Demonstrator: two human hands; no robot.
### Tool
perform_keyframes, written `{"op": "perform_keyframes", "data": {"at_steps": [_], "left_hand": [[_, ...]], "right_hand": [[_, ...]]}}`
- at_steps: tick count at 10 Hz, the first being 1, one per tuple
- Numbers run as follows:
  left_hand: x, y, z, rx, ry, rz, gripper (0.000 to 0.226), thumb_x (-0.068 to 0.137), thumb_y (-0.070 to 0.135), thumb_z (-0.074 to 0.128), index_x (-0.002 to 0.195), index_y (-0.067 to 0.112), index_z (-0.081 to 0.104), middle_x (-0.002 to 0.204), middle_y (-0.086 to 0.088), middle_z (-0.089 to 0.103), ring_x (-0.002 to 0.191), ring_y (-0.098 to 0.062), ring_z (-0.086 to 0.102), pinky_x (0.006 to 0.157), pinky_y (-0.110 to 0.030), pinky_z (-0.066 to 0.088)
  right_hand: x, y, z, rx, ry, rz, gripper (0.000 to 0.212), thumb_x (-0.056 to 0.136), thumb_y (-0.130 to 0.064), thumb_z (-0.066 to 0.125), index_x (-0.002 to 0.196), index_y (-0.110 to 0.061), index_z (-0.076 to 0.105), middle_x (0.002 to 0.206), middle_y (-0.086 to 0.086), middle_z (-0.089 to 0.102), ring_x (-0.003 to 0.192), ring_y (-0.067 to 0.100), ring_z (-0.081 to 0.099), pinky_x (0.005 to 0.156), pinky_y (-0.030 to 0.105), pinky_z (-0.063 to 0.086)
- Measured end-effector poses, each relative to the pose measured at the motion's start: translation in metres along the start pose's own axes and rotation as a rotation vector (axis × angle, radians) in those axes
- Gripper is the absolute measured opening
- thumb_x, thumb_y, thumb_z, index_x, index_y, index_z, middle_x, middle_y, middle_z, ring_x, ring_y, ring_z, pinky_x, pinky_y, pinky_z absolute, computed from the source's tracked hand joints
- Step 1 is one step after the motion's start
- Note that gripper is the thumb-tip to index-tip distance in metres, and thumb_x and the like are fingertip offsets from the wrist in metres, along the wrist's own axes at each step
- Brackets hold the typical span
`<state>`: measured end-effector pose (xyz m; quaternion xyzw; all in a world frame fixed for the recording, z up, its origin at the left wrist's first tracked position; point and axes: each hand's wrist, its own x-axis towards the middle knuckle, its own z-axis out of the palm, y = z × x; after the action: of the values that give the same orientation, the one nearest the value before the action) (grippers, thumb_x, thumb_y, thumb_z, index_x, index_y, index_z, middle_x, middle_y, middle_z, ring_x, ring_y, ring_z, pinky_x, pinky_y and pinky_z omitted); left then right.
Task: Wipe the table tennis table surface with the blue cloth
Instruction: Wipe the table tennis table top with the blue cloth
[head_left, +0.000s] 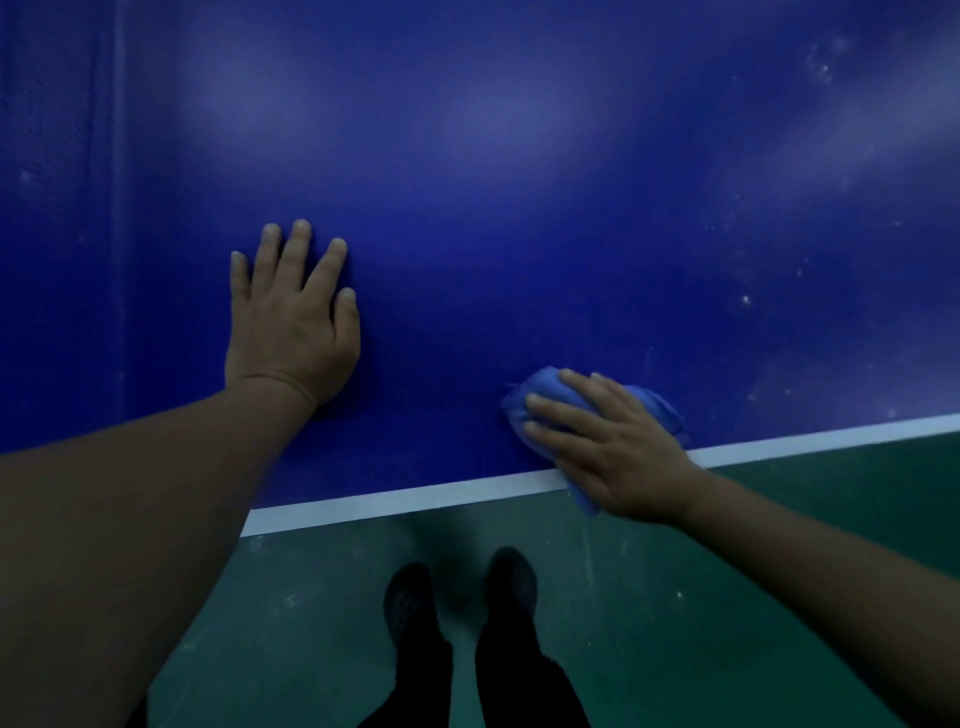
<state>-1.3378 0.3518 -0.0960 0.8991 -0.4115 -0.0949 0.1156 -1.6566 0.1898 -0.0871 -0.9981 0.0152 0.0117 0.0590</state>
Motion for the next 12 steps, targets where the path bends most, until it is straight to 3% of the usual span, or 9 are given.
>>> {"op": "perform_keyframes", "data": {"at_steps": [2, 3, 4, 5, 6, 7, 8, 10, 12], "left_hand": [[0.001, 0.002, 0.000, 0.008, -0.025, -0.005, 0.064, 0.098, 0.045, 0.019, 0.157, 0.020, 0.027, 0.166, -0.010, 0.014, 0.154, -0.029, 0.002, 0.123, -0.051, -0.003], [-0.001, 0.001, 0.000, 0.011, -0.018, -0.005, 0.064, 0.098, 0.045, 0.020, 0.157, 0.020, 0.027, 0.166, -0.010, 0.015, 0.154, -0.029, 0.003, 0.123, -0.052, -0.002], [0.000, 0.003, 0.000, 0.013, -0.019, -0.004, 0.063, 0.099, 0.045, 0.020, 0.156, 0.020, 0.027, 0.166, -0.010, 0.014, 0.154, -0.029, 0.003, 0.123, -0.052, -0.002], [0.000, 0.004, 0.000, 0.016, -0.008, -0.009, 0.061, 0.101, 0.043, 0.022, 0.157, 0.020, 0.027, 0.166, -0.010, 0.015, 0.154, -0.029, 0.003, 0.123, -0.052, -0.002], [0.001, 0.004, 0.001, 0.020, -0.005, -0.003, 0.056, 0.104, 0.040, 0.025, 0.157, 0.020, 0.027, 0.166, -0.009, 0.014, 0.154, -0.028, 0.002, 0.123, -0.051, -0.003], [-0.001, 0.003, 0.001, 0.019, 0.002, -0.002, 0.055, 0.105, 0.039, 0.027, 0.156, 0.021, 0.028, 0.166, -0.009, 0.015, 0.154, -0.028, 0.003, 0.123, -0.051, -0.002], [0.000, 0.003, 0.002, 0.026, -0.003, 0.002, 0.056, 0.105, 0.041, 0.025, 0.157, 0.021, 0.027, 0.167, -0.009, 0.014, 0.154, -0.028, 0.002, 0.123, -0.051, -0.003], [0.001, 0.002, 0.003, 0.035, -0.004, -0.005, 0.056, 0.105, 0.042, 0.024, 0.157, 0.022, 0.026, 0.167, -0.007, 0.013, 0.154, -0.028, 0.001, 0.123, -0.051, -0.003], [0.000, 0.001, 0.004, 0.036, 0.005, -0.001, 0.057, 0.104, 0.043, 0.023, 0.156, 0.022, 0.028, 0.166, -0.008, 0.015, 0.154, -0.029, 0.004, 0.123, -0.052, -0.001]], "right_hand": [[0.045, 0.042, -0.007, 0.058, 0.211, 0.982, 0.053, 0.099, -0.041, 0.031, 0.145, -0.022, 0.048, 0.158, -0.002, 0.037, 0.147, 0.037, 0.022, 0.118, 0.058, 0.018], [0.085, -0.005, 0.003, 0.052, 0.209, 0.685, 0.050, 0.095, -0.034, 0.037, 0.140, -0.020, 0.055, 0.152, 0.001, 0.046, 0.142, 0.043, 0.030, 0.114, 0.063, 0.024], [0.065, -0.049, 0.008, 0.027, 0.017, -0.052, 0.045, 0.098, -0.031, 0.045, 0.142, -0.024, 0.053, 0.153, 0.000, 0.044, 0.146, 0.037, 0.028, 0.117, 0.057, 0.021], [0.056, -0.018, 0.003, 0.028, 0.005, -0.155, 0.045, 0.098, -0.032, 0.048, 0.142, -0.024, 0.053, 0.153, -0.001, 0.044, 0.145, 0.036, 0.030, 0.116, 0.056, 0.025], [0.095, 0.001, -0.006, 0.016, 0.067, 0.283, 0.045, 0.099, -0.033, 0.043, 0.139, -0.021, 0.056, 0.150, 0.003, 0.049, 0.139, 0.043, 0.037, 0.109, 0.063, 0.032], [0.104, -0.054, 0.010, -0.005, 0.093, -0.066, 0.048, 0.095, -0.031, 0.044, 0.141, -0.022, 0.053, 0.151, 0.002, 0.047, 0.141, 0.041, 0.034, 0.113, 0.061, 0.029], [0.083, -0.070, 0.008, 0.029, -0.114, -0.516, 0.055, 0.094, -0.031, 0.050, 0.149, -0.026, 0.043, 0.158, -0.004, 0.037, 0.149, 0.031, 0.020, 0.121, 0.051, 0.016], [0.114, -0.021, 0.003, 0.012, 0.056, 0.038, 0.046, 0.098, -0.031, 0.047, 0.143, -0.023, 0.052, 0.151, 0.000, 0.046, 0.142, 0.041, 0.035, 0.111, 0.064, 0.030], [0.115, -0.094, 0.010, 0.006, -0.103, -0.473, 0.053, 0.098, -0.034, 0.043, 0.150, -0.028, 0.042, 0.158, -0.009, 0.035, 0.150, 0.028, 0.020, 0.122, 0.047, 0.012]]}}
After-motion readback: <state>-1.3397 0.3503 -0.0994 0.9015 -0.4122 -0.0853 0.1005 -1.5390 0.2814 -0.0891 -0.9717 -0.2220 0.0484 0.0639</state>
